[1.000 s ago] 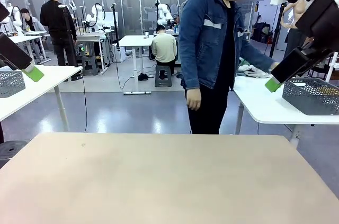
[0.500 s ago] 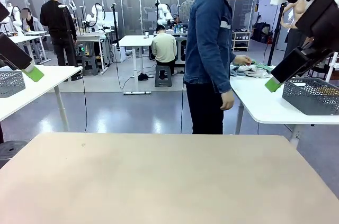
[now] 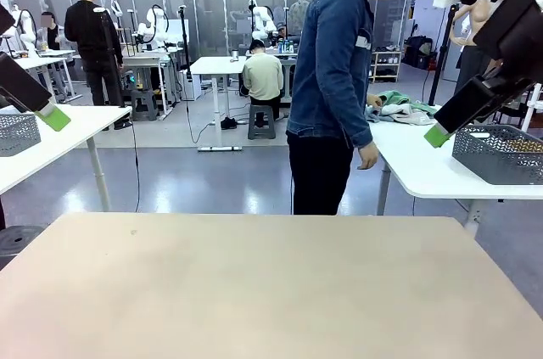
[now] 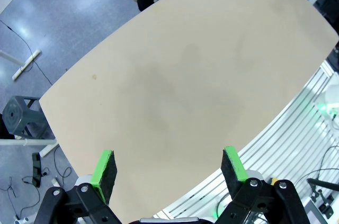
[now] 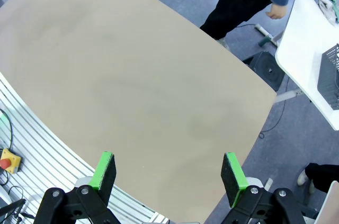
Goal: Fold the towels and place them in the basket.
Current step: When a person lays out a Towel with hook on the table, fold it in half twice.
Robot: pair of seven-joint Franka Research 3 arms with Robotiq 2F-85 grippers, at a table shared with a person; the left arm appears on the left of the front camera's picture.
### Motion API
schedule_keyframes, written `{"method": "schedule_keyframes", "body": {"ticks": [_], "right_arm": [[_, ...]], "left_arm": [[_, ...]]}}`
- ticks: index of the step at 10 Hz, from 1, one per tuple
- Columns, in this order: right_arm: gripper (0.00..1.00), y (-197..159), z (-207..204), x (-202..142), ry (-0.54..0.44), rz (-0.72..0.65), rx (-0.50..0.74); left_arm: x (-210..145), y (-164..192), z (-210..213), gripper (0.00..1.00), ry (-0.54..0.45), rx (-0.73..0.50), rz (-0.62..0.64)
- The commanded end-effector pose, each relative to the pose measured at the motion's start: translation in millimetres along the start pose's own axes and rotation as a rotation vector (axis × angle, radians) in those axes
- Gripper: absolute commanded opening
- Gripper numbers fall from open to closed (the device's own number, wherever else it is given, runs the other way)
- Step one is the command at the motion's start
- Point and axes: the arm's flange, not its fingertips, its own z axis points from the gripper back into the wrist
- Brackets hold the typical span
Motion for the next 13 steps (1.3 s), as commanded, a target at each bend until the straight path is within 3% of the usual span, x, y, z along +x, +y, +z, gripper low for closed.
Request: {"method": "schedule_keyframes", "body": {"ticks": [1,13], "right_arm": [[1.0,-1.2,0.5,0.5,-0.007,0.004,0.0],[1.0,-1.2,0.5,0.5,-0.007,0.004,0.0]], "left_arm": [[0.3,0.0,1.2,1.0,-0.004,0.001,-0.007],[0.3,0.0,1.2,1.0,-0.004,0.001,-0.007]]}}
